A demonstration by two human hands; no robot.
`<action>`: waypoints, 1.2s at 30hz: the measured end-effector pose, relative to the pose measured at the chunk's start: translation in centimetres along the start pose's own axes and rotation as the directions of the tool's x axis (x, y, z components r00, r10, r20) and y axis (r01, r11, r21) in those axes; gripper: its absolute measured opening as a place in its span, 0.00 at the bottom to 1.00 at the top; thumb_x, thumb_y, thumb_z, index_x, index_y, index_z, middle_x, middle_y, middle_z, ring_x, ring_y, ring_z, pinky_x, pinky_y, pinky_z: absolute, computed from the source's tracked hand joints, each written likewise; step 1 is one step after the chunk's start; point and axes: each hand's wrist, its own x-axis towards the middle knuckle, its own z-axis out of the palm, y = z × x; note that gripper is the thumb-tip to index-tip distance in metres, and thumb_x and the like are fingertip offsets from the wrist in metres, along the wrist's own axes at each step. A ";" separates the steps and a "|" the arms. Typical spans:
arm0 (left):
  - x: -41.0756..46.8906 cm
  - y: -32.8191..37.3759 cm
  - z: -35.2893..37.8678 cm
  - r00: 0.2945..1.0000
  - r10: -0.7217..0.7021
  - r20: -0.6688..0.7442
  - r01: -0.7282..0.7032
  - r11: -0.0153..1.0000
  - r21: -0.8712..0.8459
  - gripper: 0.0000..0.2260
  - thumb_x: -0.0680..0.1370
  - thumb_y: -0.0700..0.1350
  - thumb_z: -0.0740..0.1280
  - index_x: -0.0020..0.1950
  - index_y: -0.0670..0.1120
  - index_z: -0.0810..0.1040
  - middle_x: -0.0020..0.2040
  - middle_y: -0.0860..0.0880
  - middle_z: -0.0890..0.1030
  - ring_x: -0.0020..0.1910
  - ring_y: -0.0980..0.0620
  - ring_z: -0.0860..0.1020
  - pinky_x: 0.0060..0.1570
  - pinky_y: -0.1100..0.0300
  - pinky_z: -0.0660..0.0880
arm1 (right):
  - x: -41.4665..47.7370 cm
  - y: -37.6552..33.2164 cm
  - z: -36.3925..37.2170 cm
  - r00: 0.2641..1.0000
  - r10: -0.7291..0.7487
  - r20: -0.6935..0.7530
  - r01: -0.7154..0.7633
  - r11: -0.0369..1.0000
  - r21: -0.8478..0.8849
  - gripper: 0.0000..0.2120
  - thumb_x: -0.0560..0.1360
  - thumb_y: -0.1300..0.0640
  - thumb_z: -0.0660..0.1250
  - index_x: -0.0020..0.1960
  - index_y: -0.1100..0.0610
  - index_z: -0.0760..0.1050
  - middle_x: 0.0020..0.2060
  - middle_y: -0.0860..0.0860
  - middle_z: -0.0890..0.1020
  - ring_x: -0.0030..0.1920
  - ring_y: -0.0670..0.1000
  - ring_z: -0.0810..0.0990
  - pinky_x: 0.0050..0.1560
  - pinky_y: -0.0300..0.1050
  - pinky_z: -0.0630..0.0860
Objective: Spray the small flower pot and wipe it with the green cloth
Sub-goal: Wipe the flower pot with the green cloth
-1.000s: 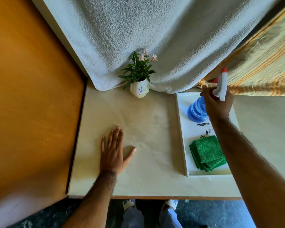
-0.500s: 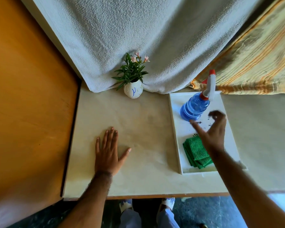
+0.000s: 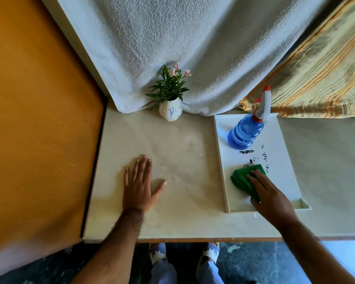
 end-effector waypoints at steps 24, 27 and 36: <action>-0.1 -0.4 0.9 1.000 -0.005 0.009 0.005 1.000 -0.003 0.43 0.80 0.74 0.53 0.86 0.47 0.55 0.86 0.45 0.59 0.84 0.43 0.60 0.81 0.36 0.60 | 23.7 -18.0 0.1 0.634 -0.743 -0.215 0.728 0.667 -0.158 0.17 0.82 0.68 0.62 0.70 0.66 0.76 0.70 0.65 0.76 0.73 0.66 0.72 0.74 0.63 0.68; -0.2 -0.3 0.8 1.000 -0.008 0.013 0.008 1.000 0.013 0.43 0.80 0.74 0.53 0.86 0.47 0.54 0.86 0.45 0.58 0.85 0.43 0.59 0.80 0.36 0.61 | 25.2 -17.7 0.6 0.623 -0.755 -0.204 0.735 0.655 -0.178 0.19 0.78 0.71 0.69 0.68 0.66 0.77 0.68 0.65 0.78 0.71 0.67 0.74 0.72 0.64 0.71; 0.0 -0.5 0.9 0.999 -0.015 0.038 0.014 0.999 0.048 0.44 0.79 0.75 0.53 0.86 0.47 0.53 0.87 0.46 0.56 0.85 0.43 0.58 0.80 0.36 0.61 | 27.6 -15.0 2.7 0.644 -0.760 -0.083 0.761 0.648 -0.027 0.21 0.77 0.74 0.68 0.69 0.67 0.77 0.71 0.66 0.74 0.73 0.67 0.72 0.71 0.65 0.71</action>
